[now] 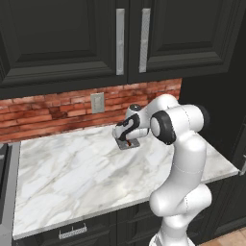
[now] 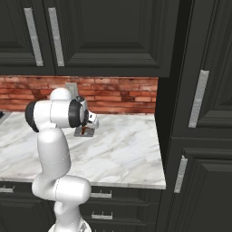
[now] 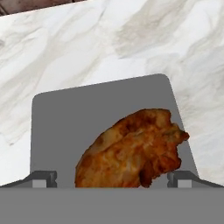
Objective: Take the chicken drumstick from the fridge and place it on the digital scale on the counter by the fridge. Wait a few seconds for a reading, then move it to the plate on the dining counter.
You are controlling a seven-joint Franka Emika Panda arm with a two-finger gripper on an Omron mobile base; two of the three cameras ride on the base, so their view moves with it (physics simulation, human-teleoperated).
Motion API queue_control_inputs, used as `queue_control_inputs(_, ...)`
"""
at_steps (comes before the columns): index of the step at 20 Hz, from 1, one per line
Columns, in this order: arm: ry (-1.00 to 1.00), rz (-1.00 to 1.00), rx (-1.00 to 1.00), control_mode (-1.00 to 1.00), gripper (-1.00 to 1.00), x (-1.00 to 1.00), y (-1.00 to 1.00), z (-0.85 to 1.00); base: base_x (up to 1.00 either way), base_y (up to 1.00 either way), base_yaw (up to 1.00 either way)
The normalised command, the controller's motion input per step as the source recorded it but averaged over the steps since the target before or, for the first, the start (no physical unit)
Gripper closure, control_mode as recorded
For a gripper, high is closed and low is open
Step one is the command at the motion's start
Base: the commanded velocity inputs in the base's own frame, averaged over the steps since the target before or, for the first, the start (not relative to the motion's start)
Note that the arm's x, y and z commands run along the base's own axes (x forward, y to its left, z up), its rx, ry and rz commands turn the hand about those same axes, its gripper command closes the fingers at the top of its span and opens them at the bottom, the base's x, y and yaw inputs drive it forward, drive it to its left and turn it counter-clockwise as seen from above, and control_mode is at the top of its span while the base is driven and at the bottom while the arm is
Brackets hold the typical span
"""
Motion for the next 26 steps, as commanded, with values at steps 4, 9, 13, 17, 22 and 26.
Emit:
queue_control_inputs(4,0.00,0.00,0.00,-1.00,-1.00,0.00,0.00,-0.11,0.00,0.00,0.00)
queue_control_inputs(9,0.00,0.00,0.00,-1.00,-1.00,0.00,0.02,-0.23,0.00,0.00,0.00)
queue_control_inputs(13,0.00,0.00,0.00,-1.00,-1.00,0.00,0.00,-0.19,0.00,0.00,0.00)
queue_control_inputs(17,0.00,0.00,0.00,-1.00,1.00,0.00,0.00,-0.05,0.00,0.00,0.00)
queue_control_inputs(22,0.00,0.00,0.00,-1.00,1.00,0.00,0.00,-0.03,0.00,0.00,0.00)
queue_control_inputs(26,0.00,0.00,0.00,-1.00,1.00,0.00,0.00,-0.03,0.00,0.00,0.00)
